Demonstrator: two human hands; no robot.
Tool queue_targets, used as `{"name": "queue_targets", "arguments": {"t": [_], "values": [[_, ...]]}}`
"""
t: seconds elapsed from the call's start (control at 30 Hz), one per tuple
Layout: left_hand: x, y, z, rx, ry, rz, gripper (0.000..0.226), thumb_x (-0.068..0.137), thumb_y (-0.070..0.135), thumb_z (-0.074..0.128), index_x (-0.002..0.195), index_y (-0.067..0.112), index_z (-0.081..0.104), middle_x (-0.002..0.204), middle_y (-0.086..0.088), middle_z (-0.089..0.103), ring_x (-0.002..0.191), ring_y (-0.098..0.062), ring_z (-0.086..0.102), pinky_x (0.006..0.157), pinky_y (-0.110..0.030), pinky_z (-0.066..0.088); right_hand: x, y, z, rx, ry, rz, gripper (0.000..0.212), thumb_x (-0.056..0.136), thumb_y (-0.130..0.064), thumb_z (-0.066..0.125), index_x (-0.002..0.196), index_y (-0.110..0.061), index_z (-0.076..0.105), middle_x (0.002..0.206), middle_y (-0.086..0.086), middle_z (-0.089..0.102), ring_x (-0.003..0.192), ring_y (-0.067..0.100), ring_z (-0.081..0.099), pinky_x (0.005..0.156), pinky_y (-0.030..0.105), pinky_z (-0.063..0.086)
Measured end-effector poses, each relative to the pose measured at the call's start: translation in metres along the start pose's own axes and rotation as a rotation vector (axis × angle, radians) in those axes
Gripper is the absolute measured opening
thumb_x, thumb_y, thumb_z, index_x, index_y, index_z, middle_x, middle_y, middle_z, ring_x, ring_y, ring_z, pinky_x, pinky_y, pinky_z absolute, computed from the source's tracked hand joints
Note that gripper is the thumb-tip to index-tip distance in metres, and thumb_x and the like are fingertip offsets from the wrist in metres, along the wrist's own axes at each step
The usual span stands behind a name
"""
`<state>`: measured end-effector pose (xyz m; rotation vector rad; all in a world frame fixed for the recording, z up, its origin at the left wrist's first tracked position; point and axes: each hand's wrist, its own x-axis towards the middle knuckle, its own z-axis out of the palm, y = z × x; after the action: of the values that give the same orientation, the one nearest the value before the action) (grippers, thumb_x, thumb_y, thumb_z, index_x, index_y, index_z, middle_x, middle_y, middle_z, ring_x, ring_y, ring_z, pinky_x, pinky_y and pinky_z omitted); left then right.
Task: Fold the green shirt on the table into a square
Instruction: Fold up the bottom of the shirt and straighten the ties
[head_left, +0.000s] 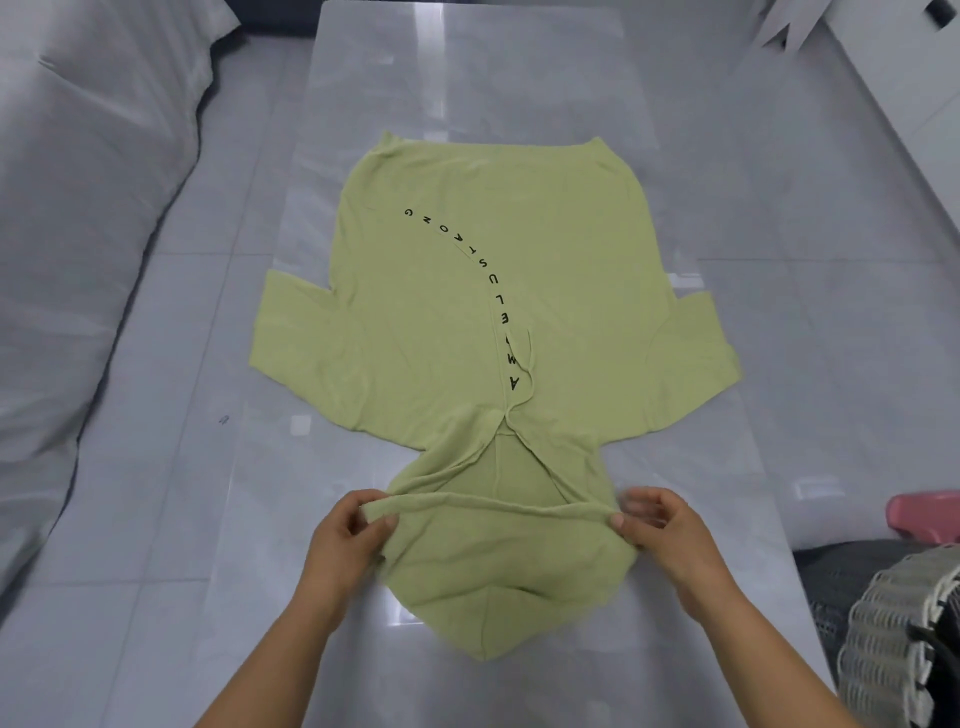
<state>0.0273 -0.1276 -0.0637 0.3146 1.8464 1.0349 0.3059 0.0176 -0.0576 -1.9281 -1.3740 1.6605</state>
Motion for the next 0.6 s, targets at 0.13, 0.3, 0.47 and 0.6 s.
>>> {"name": "queue_targets", "arguments": {"t": [0.13,0.3,0.47,0.6], "values": [[0.000,0.006,-0.002,0.056,-0.035,0.032,0.022,0.087,-0.001,0.049,0.084,0.016,0.062,0.090,-0.013,0.061,0.079,-0.023,0.053,0.070,-0.031,0.044,-0.005,0.004,0.000,-0.177,-0.084,0.064,0.021,0.073,-0.014,0.076,0.087,-0.005,0.064,0.081,0.004,0.064,0.076,0.021,0.059,0.069,0.029,0.045],[-0.012,0.014,-0.006,0.076,-0.031,0.107,0.020,0.068,0.020,0.044,0.075,0.027,0.062,0.084,0.006,0.064,0.076,-0.011,0.054,0.069,-0.026,0.043,-0.023,-0.006,0.000,-0.418,0.012,-0.285,0.015,0.078,-0.008,0.064,0.074,-0.018,0.054,0.080,-0.003,0.054,0.073,0.014,0.051,0.061,0.021,0.037],[-0.028,0.009,-0.002,0.250,-0.072,0.280,0.015,0.073,0.019,0.061,0.072,0.034,0.055,0.078,0.016,0.060,0.058,-0.002,0.046,0.052,-0.010,0.035,-0.045,0.014,0.006,-0.760,0.051,-0.589,0.009,0.087,-0.027,0.059,0.096,-0.026,0.060,0.086,-0.014,0.058,0.075,0.006,0.054,0.060,0.013,0.038],[-0.026,0.010,-0.013,0.048,-0.002,0.185,0.019,0.065,0.030,0.072,0.073,0.029,0.055,0.067,0.006,0.053,0.062,-0.007,0.046,0.057,-0.018,0.038,-0.045,0.008,-0.003,-0.259,0.114,-0.388,0.008,0.081,-0.018,0.067,0.085,-0.024,0.065,0.084,-0.016,0.066,0.077,0.003,0.059,0.062,0.011,0.044]]}}
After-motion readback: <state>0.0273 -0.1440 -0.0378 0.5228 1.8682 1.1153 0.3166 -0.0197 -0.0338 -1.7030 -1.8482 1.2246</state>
